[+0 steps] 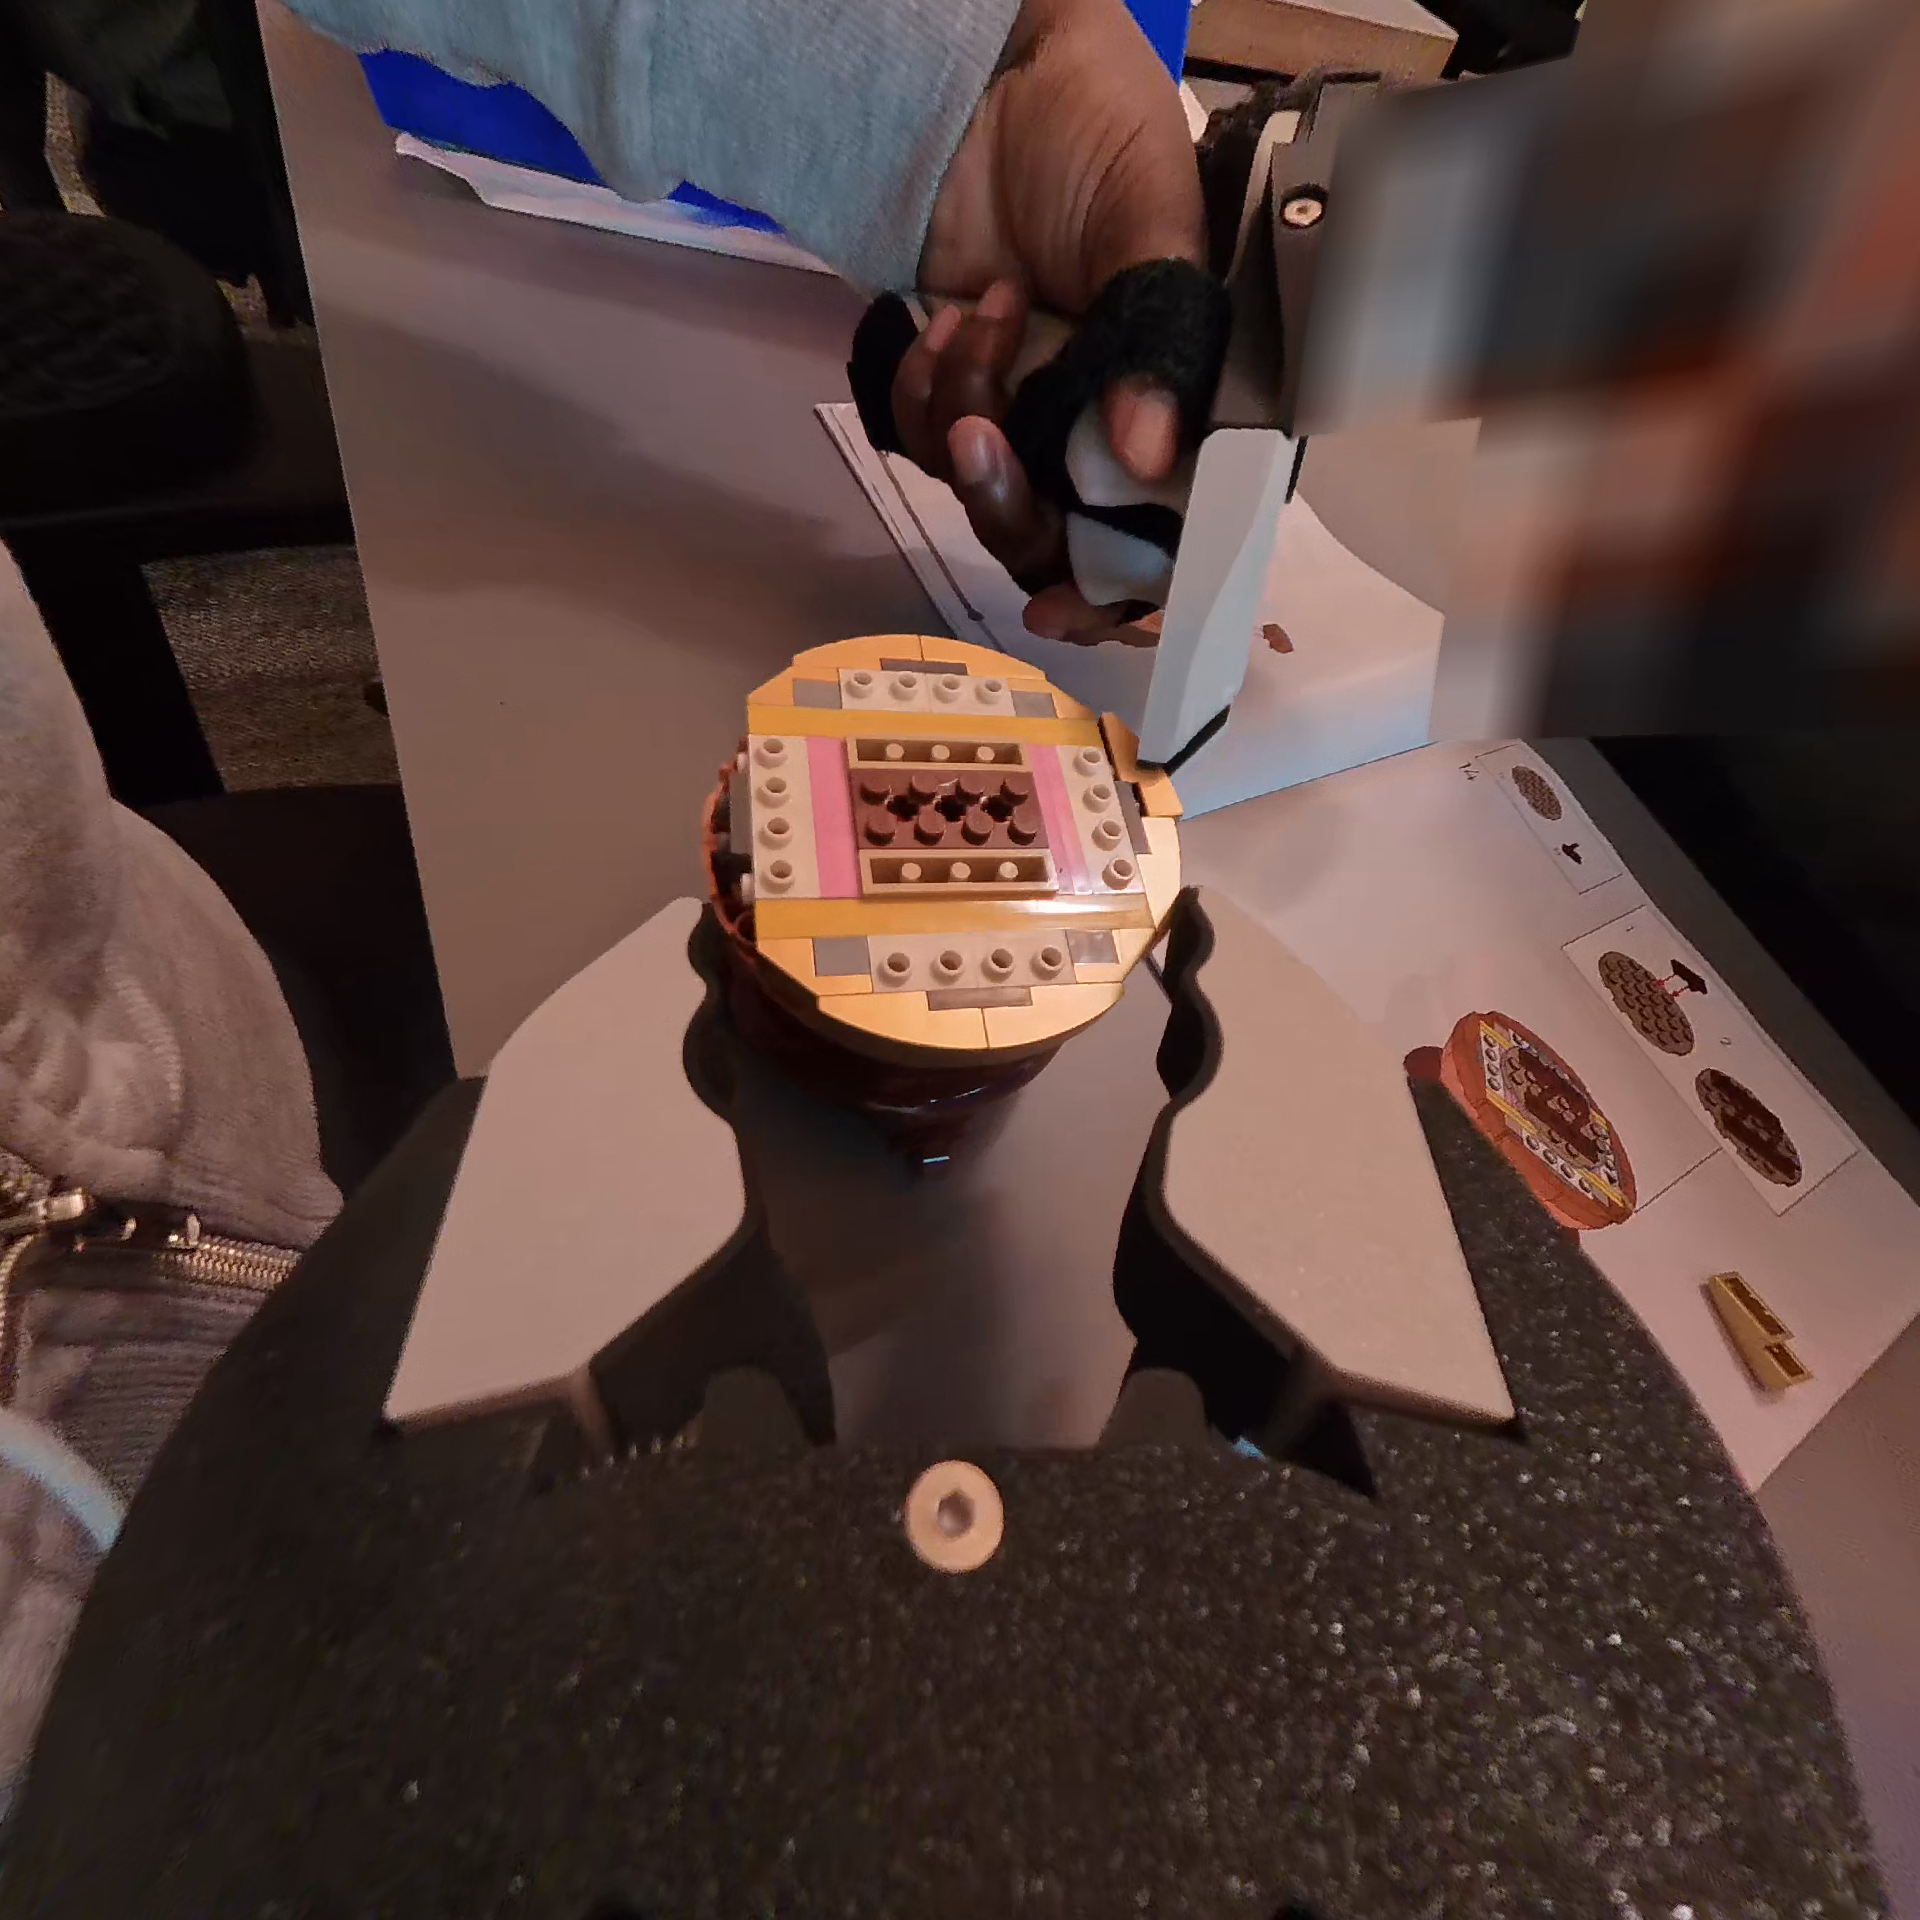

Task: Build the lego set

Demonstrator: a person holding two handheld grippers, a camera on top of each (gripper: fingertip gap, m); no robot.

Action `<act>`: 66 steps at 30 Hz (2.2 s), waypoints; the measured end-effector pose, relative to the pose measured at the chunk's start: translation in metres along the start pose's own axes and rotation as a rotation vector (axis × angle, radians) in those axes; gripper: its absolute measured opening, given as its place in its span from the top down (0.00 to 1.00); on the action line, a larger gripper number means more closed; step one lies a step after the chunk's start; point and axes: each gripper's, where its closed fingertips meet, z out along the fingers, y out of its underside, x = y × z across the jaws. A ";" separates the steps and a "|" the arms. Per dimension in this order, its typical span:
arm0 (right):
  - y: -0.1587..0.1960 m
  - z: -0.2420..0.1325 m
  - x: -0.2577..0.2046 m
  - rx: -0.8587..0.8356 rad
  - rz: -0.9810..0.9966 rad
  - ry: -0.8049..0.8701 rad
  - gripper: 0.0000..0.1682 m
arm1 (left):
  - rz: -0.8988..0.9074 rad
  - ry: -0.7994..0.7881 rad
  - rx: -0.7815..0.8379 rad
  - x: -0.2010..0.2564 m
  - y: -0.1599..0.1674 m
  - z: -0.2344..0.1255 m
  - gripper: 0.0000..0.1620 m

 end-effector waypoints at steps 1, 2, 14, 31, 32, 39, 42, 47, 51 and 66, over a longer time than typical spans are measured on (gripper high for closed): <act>0.000 0.000 0.000 0.002 -0.004 0.001 0.52 | -0.004 0.007 0.000 0.000 0.000 0.000 0.96; -0.001 0.001 0.000 0.004 -0.009 0.002 0.52 | -0.009 0.014 0.000 0.000 0.000 0.001 0.96; -0.004 0.002 -0.004 0.024 -0.065 -0.027 0.52 | -0.037 0.050 -0.098 0.001 0.008 -0.001 0.96; -0.005 0.005 -0.004 0.047 -0.063 -0.037 0.51 | 0.015 -0.001 -0.100 0.000 0.009 0.000 0.96; -0.005 0.005 -0.004 0.046 -0.064 -0.037 0.51 | 0.015 0.003 -0.097 0.001 0.009 0.000 0.96; -0.008 0.009 0.001 0.082 -0.090 -0.066 0.39 | 0.048 0.000 -0.129 0.002 0.009 0.003 0.95; -0.008 0.013 -0.004 0.073 -0.092 -0.170 0.39 | 0.056 0.007 -0.140 0.002 0.008 0.008 0.95; -0.009 0.015 -0.008 0.094 -0.078 -0.231 0.45 | 0.064 0.007 -0.120 0.001 0.006 0.006 0.95; -0.007 0.016 -0.009 0.090 -0.042 -0.248 0.45 | 0.064 0.018 -0.125 0.002 0.007 0.005 0.95; -0.006 0.015 -0.008 0.055 -0.069 -0.252 0.46 | 0.180 0.047 -0.072 0.019 0.006 -0.002 0.78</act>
